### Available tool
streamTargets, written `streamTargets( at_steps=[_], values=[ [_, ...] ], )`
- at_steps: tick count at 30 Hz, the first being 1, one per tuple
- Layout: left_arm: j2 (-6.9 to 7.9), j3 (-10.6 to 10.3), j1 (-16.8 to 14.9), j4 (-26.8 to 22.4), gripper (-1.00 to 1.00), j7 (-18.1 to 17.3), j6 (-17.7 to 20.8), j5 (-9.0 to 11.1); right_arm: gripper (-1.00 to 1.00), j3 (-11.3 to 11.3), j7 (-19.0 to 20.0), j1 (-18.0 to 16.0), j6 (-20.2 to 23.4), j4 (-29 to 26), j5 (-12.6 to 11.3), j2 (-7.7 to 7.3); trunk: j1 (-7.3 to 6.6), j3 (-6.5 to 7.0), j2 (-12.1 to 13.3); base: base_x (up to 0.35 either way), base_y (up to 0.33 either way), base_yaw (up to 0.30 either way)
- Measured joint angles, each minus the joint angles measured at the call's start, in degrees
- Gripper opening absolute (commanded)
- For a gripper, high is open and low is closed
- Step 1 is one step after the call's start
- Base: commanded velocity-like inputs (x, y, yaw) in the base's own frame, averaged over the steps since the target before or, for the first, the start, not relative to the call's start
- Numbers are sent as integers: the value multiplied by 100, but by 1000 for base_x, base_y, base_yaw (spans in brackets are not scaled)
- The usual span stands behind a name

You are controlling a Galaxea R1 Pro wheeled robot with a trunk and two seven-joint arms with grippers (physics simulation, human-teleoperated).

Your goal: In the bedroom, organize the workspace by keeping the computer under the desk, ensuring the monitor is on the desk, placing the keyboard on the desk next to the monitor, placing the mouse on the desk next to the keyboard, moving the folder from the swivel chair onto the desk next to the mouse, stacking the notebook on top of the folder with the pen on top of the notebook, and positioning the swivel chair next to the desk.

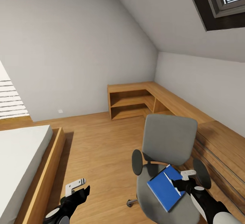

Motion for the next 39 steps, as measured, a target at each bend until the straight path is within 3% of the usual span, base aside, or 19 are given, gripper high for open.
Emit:
streamTargets(
  at_steps=[18,27,39],
  values=[
    [-3,4,0,19,100,10,-6,33,100,0,7,-30,-49,87,6,-14,1,0,0,138,-35,0],
    [-4,53,0,-20,100,-7,-6,51,100,7,254,-31,146,81,7,5,2,0,1,22,-4,0],
    [-25,133,0,-33,100,0,-16,52,100,23,338,-31,341,60,8,34,266,-216,-480,1,0,0]
  ],
)
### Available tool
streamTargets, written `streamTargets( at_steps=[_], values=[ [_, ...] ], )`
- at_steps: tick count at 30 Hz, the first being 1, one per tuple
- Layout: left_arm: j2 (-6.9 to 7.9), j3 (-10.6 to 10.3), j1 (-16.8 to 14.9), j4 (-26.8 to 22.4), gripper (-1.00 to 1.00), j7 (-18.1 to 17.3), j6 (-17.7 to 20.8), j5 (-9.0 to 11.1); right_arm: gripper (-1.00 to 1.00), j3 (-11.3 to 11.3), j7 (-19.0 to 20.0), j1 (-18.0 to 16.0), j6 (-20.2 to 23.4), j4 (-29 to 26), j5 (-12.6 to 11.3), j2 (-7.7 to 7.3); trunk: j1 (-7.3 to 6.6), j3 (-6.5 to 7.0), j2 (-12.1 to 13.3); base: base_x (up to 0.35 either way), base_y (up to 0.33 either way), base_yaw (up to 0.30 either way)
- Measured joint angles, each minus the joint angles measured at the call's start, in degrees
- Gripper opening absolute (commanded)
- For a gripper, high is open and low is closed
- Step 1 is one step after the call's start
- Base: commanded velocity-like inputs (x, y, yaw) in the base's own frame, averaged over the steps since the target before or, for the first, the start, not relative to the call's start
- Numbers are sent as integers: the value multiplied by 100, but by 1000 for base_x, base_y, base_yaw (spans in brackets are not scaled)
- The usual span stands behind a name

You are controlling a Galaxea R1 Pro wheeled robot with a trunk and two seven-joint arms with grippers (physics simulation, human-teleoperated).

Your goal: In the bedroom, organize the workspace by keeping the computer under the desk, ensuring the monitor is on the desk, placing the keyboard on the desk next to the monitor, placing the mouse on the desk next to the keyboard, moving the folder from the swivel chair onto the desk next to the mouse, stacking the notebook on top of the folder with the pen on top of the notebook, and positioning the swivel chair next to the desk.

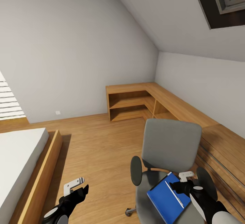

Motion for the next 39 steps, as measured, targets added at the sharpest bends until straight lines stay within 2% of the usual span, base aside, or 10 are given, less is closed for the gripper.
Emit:
streamTargets(
  at_steps=[39],
  values=[
    [-6,-10,0,-1,100,18,-1,0,100,1,3,0,15,-3,2,1,858,-702,-1567,0,0,0]
  ],
)
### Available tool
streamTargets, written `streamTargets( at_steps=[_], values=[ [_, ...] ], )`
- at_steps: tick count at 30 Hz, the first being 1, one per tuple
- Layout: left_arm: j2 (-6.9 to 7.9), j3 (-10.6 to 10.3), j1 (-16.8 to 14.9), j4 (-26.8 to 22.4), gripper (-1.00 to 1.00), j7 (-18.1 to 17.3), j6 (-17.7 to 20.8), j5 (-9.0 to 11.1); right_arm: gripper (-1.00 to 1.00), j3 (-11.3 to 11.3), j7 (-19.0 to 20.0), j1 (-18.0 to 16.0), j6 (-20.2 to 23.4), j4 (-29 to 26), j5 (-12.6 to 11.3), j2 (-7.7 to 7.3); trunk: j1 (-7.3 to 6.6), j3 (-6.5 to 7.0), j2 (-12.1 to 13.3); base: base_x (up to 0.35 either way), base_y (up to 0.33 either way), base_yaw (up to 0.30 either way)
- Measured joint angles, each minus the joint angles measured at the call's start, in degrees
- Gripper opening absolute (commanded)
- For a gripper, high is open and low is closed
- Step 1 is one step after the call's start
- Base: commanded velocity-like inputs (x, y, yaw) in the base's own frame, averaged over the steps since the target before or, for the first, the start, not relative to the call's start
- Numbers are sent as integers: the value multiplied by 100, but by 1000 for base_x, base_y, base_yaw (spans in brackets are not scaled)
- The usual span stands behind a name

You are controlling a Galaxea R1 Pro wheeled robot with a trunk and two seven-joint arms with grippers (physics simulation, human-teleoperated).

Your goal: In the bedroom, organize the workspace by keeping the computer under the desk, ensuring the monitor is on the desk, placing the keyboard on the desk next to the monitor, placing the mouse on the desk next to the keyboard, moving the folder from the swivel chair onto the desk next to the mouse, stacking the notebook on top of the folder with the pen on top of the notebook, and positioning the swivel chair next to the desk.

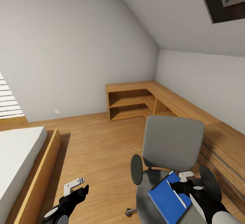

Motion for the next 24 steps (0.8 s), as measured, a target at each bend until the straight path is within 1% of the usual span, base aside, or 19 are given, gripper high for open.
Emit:
streamTargets(
  at_steps=[24],
  values=[
    [-5,-8,0,0,100,0,0,0,100,6,-9,0,114,15,6,9,528,-432,-964,0,0,0]
  ],
)
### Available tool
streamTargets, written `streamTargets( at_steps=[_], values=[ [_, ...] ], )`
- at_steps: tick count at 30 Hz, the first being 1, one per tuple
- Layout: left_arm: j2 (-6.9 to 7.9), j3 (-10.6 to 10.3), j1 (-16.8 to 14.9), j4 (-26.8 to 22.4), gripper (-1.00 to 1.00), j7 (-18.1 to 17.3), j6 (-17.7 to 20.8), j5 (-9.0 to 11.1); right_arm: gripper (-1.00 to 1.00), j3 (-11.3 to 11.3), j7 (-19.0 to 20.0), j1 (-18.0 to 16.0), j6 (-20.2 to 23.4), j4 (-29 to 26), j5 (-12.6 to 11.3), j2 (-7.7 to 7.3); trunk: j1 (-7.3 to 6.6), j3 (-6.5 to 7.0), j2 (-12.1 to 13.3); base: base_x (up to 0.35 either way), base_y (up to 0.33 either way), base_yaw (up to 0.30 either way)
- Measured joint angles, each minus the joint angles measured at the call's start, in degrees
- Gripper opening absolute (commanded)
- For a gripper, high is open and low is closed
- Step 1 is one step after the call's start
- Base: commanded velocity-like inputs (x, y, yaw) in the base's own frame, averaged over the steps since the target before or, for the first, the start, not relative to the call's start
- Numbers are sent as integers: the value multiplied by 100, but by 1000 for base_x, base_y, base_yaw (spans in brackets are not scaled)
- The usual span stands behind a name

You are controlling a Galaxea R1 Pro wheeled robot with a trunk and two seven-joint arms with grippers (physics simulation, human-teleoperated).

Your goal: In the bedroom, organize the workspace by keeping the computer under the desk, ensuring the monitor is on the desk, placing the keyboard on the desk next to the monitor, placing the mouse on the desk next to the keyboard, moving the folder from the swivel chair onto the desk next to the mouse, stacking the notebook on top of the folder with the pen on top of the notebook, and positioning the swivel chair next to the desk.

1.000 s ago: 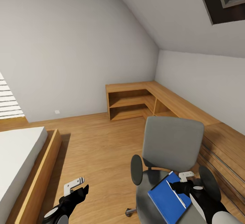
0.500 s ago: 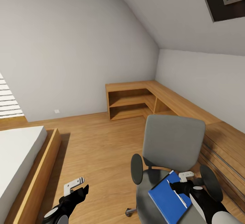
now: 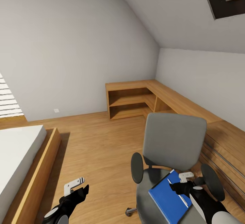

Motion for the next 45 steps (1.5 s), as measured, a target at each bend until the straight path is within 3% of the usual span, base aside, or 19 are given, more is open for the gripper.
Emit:
streamTargets(
  at_steps=[14,45],
  values=[
    [-3,0,0,0,100,0,0,0,100,-17,-7,-113,550,12,-9,-35,308,-252,-562,0,0,0],
    [-9,-9,0,0,100,0,9,0,100,-45,-8,-166,729,19,-30,-53,308,-252,-564,0,0,0]
  ],
)
